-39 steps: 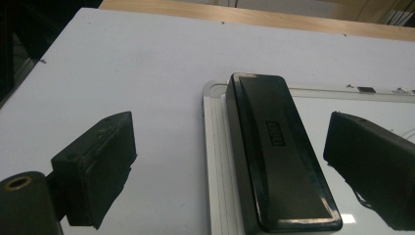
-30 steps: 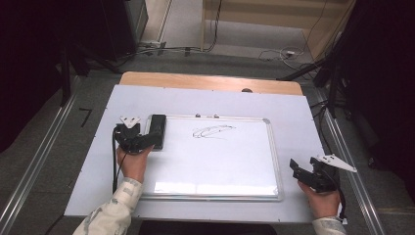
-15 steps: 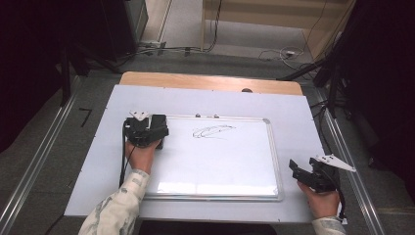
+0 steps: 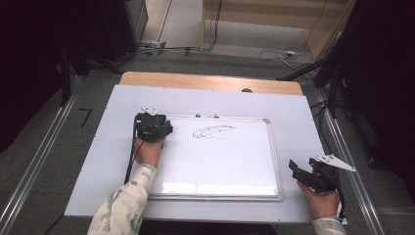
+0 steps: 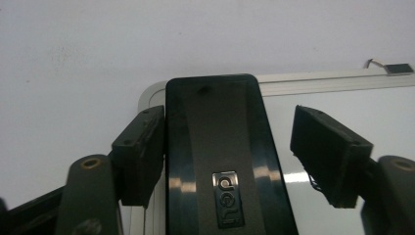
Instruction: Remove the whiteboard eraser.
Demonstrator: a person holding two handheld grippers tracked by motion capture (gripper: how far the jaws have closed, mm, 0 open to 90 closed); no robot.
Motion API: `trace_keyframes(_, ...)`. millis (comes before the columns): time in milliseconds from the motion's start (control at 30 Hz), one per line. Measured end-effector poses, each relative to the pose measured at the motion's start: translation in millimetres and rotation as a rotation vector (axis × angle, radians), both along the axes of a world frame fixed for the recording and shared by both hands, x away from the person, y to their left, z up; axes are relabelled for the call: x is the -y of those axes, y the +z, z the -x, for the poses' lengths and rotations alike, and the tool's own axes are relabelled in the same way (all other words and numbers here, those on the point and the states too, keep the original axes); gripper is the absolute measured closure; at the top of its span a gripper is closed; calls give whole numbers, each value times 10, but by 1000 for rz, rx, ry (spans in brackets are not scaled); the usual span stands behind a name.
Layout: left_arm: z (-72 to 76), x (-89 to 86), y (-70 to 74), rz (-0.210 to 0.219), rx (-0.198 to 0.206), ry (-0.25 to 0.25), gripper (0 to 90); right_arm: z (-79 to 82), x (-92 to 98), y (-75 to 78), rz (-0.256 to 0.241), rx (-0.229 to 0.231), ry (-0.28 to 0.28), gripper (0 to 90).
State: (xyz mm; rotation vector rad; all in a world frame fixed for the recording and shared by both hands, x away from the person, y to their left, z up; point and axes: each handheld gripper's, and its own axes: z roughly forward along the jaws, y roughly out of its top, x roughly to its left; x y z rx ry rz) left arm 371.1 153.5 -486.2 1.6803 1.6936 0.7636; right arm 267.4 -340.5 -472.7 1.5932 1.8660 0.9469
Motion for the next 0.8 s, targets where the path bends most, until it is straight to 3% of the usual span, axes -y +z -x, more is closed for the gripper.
trace_keyframes(167, -27, -23, -37, -15, -23, 12, 378, -3, -1, -2, 0, 1, 2, 216)
trace_keyframes(333, -38, -5, -55, -4, -39, 23, 367, -3, -7, -4, -1, -1, 2, 216)
trace_keyframes(433, -48, 7, -67, 5, -36, 31, 344, -2, -8, -4, 1, -1, 1, 216)
trace_keyframes(800, -74, 26, -100, -6, -17, 46, 399, -4, -6, -10, 4, -1, 2, 216)
